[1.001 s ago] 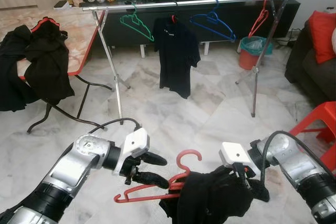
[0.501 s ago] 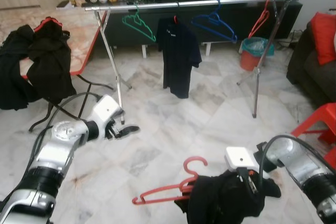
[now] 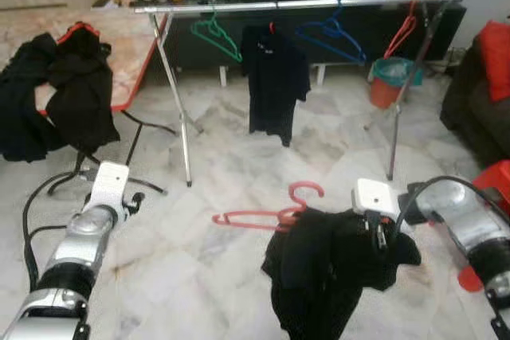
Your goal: Hang hanger
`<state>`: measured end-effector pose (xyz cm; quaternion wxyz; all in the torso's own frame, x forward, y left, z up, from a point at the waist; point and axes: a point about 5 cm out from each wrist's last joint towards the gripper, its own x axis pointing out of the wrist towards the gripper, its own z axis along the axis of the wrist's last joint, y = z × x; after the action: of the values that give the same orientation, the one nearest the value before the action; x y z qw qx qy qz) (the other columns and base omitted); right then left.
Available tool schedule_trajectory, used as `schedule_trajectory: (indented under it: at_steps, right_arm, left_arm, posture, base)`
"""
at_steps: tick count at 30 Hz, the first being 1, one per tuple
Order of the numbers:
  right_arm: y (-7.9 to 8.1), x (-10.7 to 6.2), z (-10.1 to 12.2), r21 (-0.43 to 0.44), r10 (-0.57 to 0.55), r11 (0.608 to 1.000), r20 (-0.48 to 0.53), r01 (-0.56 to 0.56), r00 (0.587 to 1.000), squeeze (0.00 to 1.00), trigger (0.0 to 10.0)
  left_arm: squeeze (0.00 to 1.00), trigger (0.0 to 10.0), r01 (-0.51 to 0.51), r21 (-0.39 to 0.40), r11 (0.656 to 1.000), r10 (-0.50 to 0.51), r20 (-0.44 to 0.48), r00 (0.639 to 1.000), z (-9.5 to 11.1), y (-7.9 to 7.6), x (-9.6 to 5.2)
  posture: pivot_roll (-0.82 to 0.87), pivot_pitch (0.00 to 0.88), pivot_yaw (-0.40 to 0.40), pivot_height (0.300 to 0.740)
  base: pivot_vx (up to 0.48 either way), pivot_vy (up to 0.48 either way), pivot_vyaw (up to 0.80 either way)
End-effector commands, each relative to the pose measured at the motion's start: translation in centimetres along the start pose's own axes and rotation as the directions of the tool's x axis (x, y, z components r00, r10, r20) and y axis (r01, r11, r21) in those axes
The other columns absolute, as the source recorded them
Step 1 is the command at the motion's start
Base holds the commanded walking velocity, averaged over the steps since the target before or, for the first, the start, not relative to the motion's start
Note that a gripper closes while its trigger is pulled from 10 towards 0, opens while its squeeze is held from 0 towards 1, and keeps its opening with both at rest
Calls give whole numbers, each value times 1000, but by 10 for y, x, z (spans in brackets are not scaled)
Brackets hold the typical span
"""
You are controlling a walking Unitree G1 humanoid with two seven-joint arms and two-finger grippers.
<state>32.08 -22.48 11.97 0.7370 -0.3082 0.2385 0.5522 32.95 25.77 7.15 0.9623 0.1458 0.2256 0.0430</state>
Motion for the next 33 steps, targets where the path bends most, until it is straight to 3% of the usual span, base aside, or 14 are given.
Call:
schedule_trajectory:
  at_steps: [1, 3, 6, 13, 17, 18, 21, 24, 26, 33]
  right_arm:
    - [-5, -3, 9, 0, -37, 999, 71, 37, 997, 0, 0]
    - [2, 3, 11, 1, 17, 1000, 107, -17, 994, 0, 0]
    - [8, 9, 17, 14, 69, 997, 178, -72, 982, 0, 0]
    - [4, 12, 22, 1, 76, 997, 198, -78, 977, 0, 0]
    - [-1, 7, 28, 3, 58, 998, 227, -61, 972, 0, 0]
    - [-6, 4, 35, 17, 37, 999, 278, -43, 960, 0, 0]
    - [-14, 0, 44, 55, -19, 999, 351, -1, 936, 0, 0]
    - [-15, -2, 52, 79, -18, 997, 437, -18, 899, 0, 0]
    - [-13, -1, 52, 74, 6, 996, 442, -43, 897, 0, 0]
    - [3, 10, 41, 81, 77, 989, 421, -122, 904, 0, 0]
  left_arm:
    - [0, 10000, 17, 7, 1000, -17, -70, 997, -15, -6, -1]
    - [0, 10000, 110, 4, 994, -109, -136, 985, -28, -22, -3]
    - [0, 10000, 290, -34, 956, -292, -170, 941, -37, -50, -6]
    - [0, 10000, 348, -54, 936, -352, -198, 915, -48, -71, -8]
    - [0, 10000, 410, -110, 905, -423, -153, 893, -44, -78, -10]
    - [0, 10000, 440, -153, 885, -459, -127, 879, -41, -81, -11]
    - [0, 10000, 432, -154, 889, -450, -113, 886, -41, -80, -11]
    - [0, 10000, 426, -251, 869, -455, -69, 888, -39, -83, -11]
    - [0, 10000, 435, -268, 860, -464, -53, 884, -38, -84, -11]
    - [0, 10000, 560, -390, 730, -552, 145, 821, -20, -95, -16]
  posture:
    - [-50, 16, 18, 740]
    - [-48, 16, 18, 740]
    - [-48, 16, 18, 740]
    - [-48, 2, 18, 740]
    - [-46, 0, 17, 740]
    - [-46, 0, 17, 740]
    - [-42, 0, 16, 740]
    - [-42, 0, 14, 740]
    - [-40, 0, 13, 740]
    - [-38, 0, 9, 740]
  base:
    - [0, 0, 0]
    - [0, 0, 0]
    - [0, 0, 0]
    - [0, 0, 0]
    - [0, 0, 0]
    - [0, 0, 0]
    - [0, 0, 0]
    - [0, 0, 0]
    - [0, 0, 0]
    - [0, 0, 0]
